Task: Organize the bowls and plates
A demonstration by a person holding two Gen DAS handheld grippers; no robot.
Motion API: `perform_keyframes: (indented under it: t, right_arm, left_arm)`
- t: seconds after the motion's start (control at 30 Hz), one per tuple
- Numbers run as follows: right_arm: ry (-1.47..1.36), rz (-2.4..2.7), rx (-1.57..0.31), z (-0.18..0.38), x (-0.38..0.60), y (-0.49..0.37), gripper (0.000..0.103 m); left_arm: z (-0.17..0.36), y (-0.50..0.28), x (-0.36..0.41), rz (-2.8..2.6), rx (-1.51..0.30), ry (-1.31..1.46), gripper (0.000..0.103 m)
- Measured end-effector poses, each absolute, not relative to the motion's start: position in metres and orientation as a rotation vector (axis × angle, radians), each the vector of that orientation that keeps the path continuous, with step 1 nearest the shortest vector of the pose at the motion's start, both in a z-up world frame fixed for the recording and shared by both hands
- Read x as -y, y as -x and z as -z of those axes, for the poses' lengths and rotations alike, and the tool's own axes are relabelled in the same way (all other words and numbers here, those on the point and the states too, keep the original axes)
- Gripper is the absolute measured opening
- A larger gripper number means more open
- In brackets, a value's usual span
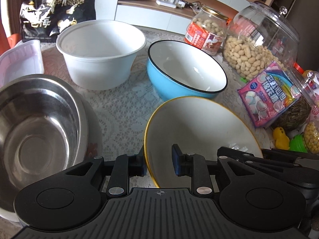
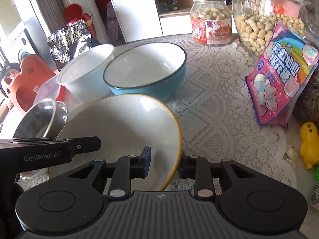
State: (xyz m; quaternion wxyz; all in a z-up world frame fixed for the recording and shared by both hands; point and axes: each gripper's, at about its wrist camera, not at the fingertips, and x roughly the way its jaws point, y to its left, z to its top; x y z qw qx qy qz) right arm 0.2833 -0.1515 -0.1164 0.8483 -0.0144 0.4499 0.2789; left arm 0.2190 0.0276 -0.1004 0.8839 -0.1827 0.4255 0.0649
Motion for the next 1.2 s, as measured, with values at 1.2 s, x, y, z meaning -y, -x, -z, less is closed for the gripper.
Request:
perform_keyframes:
  t: [1.2]
  right_arm:
    - [-0.150,-0.494,-0.892,0.056,0.170,-0.347,0.029]
  left_arm:
    - [0.051,-0.270,-0.104,-0.136,-0.820,0.626,0.022]
